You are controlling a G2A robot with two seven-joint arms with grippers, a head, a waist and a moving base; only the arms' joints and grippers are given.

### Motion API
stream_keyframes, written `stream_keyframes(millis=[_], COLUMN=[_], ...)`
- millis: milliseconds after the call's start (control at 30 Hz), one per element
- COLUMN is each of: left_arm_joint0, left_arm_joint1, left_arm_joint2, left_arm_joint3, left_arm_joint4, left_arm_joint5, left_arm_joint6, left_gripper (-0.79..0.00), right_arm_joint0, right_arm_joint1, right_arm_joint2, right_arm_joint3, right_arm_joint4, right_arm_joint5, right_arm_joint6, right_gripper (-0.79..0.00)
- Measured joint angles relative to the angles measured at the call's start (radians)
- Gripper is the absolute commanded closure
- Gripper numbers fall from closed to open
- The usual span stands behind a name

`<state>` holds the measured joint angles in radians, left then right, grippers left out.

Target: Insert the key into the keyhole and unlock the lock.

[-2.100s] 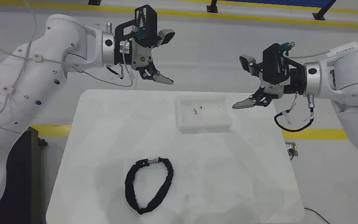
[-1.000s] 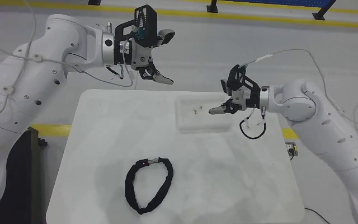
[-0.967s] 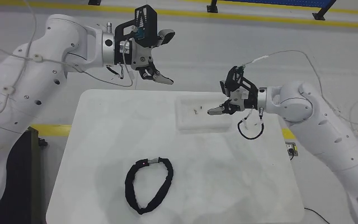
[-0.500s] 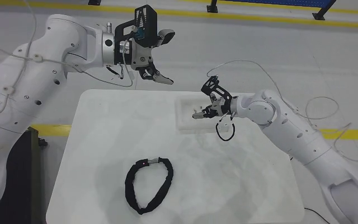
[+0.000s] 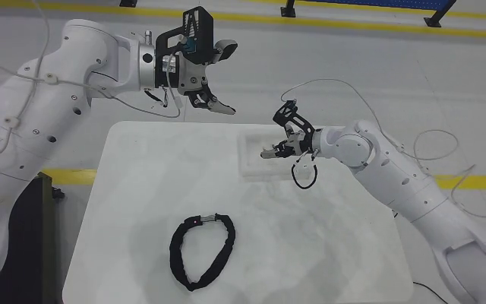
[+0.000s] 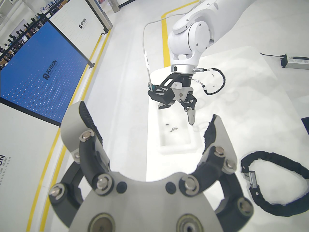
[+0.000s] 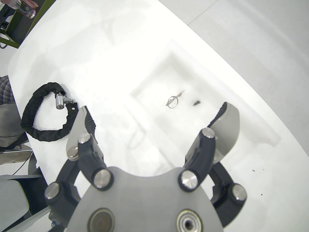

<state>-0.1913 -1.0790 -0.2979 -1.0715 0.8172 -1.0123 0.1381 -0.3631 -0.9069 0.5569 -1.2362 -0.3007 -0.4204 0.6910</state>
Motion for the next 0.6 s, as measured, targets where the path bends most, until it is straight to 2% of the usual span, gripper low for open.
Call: stream_keyframes(millis=[233, 433, 600], left_arm_joint0=[0.000, 0.000, 0.000], left_arm_joint1=[0.000, 0.000, 0.000], left_arm_joint2=[0.000, 0.000, 0.000], left_arm_joint3=[0.000, 0.000, 0.000], left_arm_joint4=[0.000, 0.000, 0.000], left_arm_joint5=[0.000, 0.000, 0.000], left_arm_joint6=[0.000, 0.000, 0.000], left_gripper=[-0.785, -0.785, -0.785], right_arm_joint0=[-0.009, -0.056, -0.061], right_arm_joint1=[-0.001, -0.015, -0.053], right_arm_joint2=[0.003, 0.007, -0.024], right_arm_joint3=[-0.008, -0.099, -0.097], right_arm_joint4=[0.000, -0.019, -0.038], right_arm_joint5=[0.019, 0.252, 0.454], right_arm_joint6=[-0.009, -0.014, -0.005], right_gripper=[-0.785, -0.785, -0.785])
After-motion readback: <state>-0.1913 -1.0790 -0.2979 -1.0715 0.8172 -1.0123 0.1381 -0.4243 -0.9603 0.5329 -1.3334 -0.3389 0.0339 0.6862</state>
